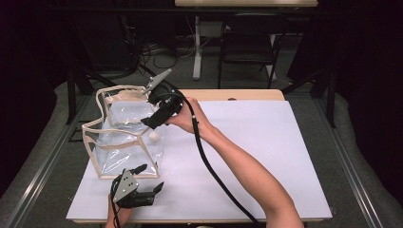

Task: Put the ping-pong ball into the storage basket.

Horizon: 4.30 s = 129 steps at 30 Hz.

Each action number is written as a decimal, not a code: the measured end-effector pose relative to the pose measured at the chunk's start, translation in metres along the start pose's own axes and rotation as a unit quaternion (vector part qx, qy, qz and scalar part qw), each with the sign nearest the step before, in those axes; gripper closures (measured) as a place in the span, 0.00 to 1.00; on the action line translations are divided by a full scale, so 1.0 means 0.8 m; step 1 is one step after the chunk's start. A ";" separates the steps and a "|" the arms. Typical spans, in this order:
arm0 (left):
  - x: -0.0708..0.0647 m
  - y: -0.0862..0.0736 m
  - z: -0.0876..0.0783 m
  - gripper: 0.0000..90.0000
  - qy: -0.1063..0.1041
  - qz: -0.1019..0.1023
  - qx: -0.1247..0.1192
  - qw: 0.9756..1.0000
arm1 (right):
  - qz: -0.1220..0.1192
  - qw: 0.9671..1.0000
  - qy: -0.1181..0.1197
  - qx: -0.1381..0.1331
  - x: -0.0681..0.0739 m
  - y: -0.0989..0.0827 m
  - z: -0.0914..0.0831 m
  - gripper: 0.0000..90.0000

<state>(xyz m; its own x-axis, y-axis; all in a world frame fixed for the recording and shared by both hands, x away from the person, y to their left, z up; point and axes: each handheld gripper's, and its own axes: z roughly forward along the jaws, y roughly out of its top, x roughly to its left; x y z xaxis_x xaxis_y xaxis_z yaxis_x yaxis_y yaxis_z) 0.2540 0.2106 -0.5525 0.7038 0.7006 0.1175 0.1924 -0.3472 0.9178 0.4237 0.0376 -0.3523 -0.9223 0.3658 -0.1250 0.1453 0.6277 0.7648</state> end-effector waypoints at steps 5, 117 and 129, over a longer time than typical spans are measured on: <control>-0.001 0.000 0.000 0.18 -0.002 0.000 0.000 1.000 | 0.003 1.000 -0.003 -0.002 -0.002 -0.011 -0.009 0.06; -0.004 0.000 0.003 0.18 0.001 0.002 0.007 1.000 | 0.079 0.990 -0.119 -0.024 0.041 -0.344 -0.139 0.03; -0.005 0.000 0.004 0.18 0.002 0.002 0.009 1.000 | 0.082 0.987 -0.134 -0.022 0.054 -0.378 -0.143 0.03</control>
<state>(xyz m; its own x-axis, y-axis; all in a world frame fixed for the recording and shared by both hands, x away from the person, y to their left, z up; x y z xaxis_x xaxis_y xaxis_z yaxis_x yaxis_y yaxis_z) 0.2535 0.2061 -0.5541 0.7016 0.7018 0.1234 0.2010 -0.3610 0.9106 0.2991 -0.2153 -0.5169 -0.7592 0.6320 -0.1557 0.2634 0.5171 0.8144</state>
